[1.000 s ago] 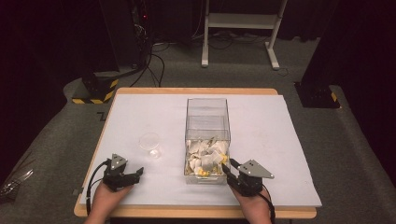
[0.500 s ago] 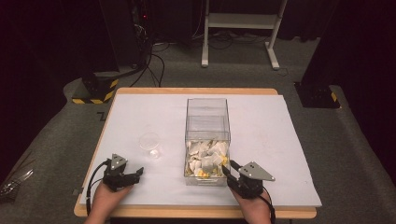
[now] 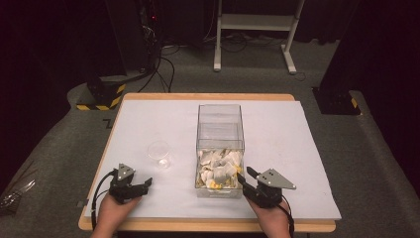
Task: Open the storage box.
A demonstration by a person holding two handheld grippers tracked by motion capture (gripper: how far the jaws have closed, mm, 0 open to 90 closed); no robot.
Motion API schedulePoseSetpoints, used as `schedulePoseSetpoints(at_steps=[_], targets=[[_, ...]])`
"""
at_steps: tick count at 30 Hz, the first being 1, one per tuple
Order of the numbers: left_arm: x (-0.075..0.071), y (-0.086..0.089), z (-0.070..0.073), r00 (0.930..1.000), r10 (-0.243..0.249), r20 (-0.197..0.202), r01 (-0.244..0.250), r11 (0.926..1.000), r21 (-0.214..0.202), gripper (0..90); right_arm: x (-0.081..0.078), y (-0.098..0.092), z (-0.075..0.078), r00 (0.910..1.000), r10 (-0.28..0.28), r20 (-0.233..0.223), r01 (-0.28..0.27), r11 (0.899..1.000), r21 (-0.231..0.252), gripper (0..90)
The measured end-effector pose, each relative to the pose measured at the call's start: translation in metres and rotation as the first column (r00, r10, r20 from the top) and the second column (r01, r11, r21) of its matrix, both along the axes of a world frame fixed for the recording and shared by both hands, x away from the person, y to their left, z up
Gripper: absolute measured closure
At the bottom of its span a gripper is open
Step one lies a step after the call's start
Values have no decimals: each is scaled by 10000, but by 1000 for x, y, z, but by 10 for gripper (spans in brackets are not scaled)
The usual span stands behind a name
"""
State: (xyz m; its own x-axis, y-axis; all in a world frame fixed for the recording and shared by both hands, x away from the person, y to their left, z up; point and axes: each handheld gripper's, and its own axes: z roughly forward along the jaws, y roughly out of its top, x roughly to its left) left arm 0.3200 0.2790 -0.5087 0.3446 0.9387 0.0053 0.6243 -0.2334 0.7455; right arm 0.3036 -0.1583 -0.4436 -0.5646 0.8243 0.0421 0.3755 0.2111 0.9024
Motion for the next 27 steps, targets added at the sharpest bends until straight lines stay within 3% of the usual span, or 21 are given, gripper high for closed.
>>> schedulePoseSetpoints(at_steps=[7, 13, 19, 27], targets=[[0, 0, 0, 10000, 54, 12, -54, 10000, 7, 229, 7, -7, 7, 9999, -9, 143, 6, 9998, 213, 552], [0, -1, 1, 9999, 108, -26, -108, 9999, 35, 236, 18, -21, 9, 9990, -411, 186, 405, 9987, 313, 549], [-1, -2, 1, 9999, 153, -29, -153, 9997, 195, 238, 30, -33, -4, 9969, -787, 31, 787, 9968, 127, 542], [-2, -3, 3, 9999, 90, -120, -88, 9998, 155, 288, 34, -48, -24, 9971, -762, 13, 762, 9965, -351, 552]])
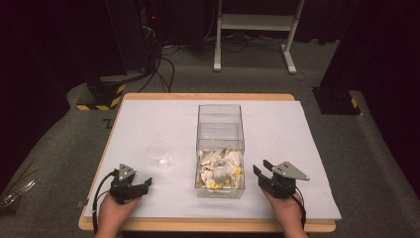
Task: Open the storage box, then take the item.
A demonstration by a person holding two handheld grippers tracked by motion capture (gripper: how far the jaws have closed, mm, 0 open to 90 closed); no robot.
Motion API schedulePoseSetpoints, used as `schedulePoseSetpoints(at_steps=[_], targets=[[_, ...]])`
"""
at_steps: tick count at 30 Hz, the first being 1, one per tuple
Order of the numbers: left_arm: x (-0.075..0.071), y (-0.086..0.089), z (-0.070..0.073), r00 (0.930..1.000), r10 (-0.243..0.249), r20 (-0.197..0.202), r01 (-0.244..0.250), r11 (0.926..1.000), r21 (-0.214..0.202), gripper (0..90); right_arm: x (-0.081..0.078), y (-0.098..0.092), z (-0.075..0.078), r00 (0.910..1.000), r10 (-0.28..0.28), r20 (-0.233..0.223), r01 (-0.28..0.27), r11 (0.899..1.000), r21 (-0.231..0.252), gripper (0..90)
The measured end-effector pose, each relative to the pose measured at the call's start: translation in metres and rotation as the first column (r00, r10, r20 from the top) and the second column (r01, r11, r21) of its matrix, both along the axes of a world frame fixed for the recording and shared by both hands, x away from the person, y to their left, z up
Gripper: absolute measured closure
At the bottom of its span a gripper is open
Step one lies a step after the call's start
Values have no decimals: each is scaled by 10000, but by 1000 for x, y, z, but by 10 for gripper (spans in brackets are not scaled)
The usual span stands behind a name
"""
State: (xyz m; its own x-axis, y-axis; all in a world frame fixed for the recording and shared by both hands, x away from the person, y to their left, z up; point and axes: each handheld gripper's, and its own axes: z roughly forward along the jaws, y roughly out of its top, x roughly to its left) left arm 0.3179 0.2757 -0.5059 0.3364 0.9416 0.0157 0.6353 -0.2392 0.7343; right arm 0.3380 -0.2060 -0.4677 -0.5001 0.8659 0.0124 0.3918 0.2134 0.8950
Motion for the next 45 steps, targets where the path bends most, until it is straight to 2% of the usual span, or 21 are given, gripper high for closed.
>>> schedulePoseSetpoints(at_steps=[4, 8, 10, 12, 14, 20, 23, 34, 45], targets=[[0, 1, 1, 9999, -49, -114, 49, 10000, -1, 291, 4, -9, -6, 9996, -222, -163, 224, 9997, 77, 551], [0, 1, 1, 9999, -92, -81, 91, 9999, -58, 291, 8, -12, -14, 9991, -288, -301, 281, 9993, -234, 551], [0, 2, 0, 9999, -120, -62, 119, 9999, -94, 292, 10, -12, -19, 9987, -324, -386, 303, 9981, -539, 552], [0, 2, 0, 9998, -167, -60, 167, 9998, -77, 293, 14, -12, -24, 9969, -350, -700, 297, 9968, -741, 555], [-1, 3, 1, 9997, -217, -77, 216, 9997, -60, 297, 16, -13, -27, 9938, -418, -1031, 347, 9969, -703, 555], [-2, 6, 7, 9991, -421, 19, 421, 9966, -711, 297, 19, -12, -32, 9878, -504, -1471, 358, 9943, -1001, 543], [-3, 4, 11, 9986, -517, 82, 522, 9956, -776, 296, 21, -9, -32, 9869, -424, -1558, 221, 9913, -1296, 528], [-13, -7, 29, 9928, -801, 889, 882, 9919, -911, 300, 21, -6, -34, 9843, -446, -1705, 174, 9873, -1581, 511], [-23, -19, 47, 9795, -1205, 1613, 1392, 9841, -1101, 305, 22, -5, -34, 9815, -476, -1853, 169, 9863, -1639, 495]])
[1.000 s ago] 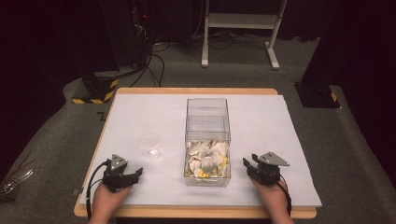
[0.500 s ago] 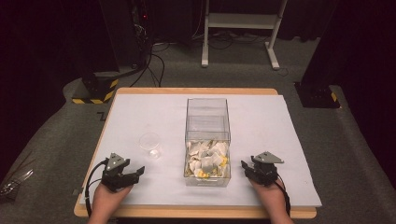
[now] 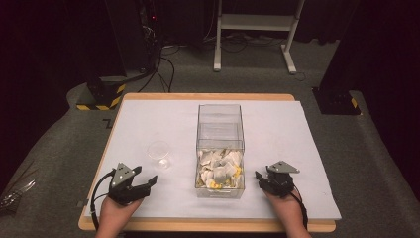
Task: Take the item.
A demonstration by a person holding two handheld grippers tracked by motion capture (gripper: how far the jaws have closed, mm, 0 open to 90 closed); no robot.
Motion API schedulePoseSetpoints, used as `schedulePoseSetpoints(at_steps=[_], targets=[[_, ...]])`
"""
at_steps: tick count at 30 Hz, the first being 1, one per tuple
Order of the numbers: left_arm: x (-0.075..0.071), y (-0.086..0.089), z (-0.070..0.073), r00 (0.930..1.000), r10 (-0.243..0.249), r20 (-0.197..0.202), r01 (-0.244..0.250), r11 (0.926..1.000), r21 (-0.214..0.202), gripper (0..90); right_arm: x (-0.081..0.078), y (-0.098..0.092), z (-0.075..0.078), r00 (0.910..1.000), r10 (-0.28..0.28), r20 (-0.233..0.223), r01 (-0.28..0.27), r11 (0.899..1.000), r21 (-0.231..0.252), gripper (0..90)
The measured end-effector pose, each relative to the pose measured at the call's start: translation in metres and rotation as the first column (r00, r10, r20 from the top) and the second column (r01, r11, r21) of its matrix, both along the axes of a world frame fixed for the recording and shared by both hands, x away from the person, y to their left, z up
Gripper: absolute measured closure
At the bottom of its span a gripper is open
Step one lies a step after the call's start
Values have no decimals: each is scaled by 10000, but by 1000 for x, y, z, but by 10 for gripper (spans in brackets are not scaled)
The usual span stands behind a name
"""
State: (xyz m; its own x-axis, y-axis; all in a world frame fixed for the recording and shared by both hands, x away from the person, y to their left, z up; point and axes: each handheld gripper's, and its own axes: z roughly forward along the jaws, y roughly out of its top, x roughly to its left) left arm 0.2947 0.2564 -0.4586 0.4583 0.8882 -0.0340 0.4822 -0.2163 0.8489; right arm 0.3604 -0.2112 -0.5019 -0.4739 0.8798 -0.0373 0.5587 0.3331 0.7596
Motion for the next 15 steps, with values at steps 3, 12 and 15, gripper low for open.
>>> schedulePoseSetpoints(at_steps=[3, 12, 15], targets=[[0, -2, 3, 9999, -96, 77, 96, 9999, -63, 305, 0, 0, 0, 10000, -12, -3, 12, 10000, -13, 494], [-1, -11, 12, 9974, -627, 350, 640, 9972, -387, 310, 2, -2, 0, 9997, -187, -179, 189, 9998, 84, 483], [-2, -16, 15, 9956, -860, 361, 877, 9949, -491, 312, 2, -1, 0, 9997, -190, -139, 190, 9998, 23, 482]])
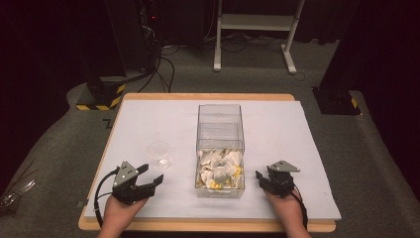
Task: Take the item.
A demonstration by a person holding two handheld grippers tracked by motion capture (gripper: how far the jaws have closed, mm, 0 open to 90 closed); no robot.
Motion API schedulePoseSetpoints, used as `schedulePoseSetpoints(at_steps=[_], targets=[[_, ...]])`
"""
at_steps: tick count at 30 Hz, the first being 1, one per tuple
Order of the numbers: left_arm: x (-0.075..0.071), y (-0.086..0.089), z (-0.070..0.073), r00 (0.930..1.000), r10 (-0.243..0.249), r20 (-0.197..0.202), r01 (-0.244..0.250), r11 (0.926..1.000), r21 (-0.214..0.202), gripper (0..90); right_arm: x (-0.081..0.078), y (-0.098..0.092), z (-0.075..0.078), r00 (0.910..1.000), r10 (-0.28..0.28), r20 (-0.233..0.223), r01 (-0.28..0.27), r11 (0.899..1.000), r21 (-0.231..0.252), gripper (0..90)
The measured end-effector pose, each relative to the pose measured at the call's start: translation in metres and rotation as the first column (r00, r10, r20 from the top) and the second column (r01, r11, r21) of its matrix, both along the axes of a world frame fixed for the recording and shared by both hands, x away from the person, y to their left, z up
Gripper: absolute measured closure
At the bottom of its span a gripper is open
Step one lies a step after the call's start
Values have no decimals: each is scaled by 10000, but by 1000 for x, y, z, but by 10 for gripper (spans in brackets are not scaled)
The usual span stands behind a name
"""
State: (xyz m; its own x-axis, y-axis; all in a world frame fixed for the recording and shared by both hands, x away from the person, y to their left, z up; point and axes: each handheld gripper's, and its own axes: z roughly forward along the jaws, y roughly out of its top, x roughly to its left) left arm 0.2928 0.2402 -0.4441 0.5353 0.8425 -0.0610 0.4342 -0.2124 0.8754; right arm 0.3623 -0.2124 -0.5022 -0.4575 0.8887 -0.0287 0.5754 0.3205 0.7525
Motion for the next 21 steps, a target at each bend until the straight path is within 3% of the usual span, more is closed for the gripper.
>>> schedulePoseSetpoints(at_steps=[9, 17, 21], targets=[[-10, -25, 13, 9965, -797, 271, 802, 9966, -202, 312, -1, 2, 0, 9998, 211, 18, -210, 9996, -166, 481], [-6, -48, 25, 9874, -1465, 604, 1499, 9871, -564, 311, -1, 2, 0, 9998, 187, -43, -188, 9997, -164, 477], [-2, -61, 30, 9829, -1732, 627, 1760, 9835, -415, 311, -1, 2, 0, 9999, 162, 18, -161, 9997, -197, 476]])
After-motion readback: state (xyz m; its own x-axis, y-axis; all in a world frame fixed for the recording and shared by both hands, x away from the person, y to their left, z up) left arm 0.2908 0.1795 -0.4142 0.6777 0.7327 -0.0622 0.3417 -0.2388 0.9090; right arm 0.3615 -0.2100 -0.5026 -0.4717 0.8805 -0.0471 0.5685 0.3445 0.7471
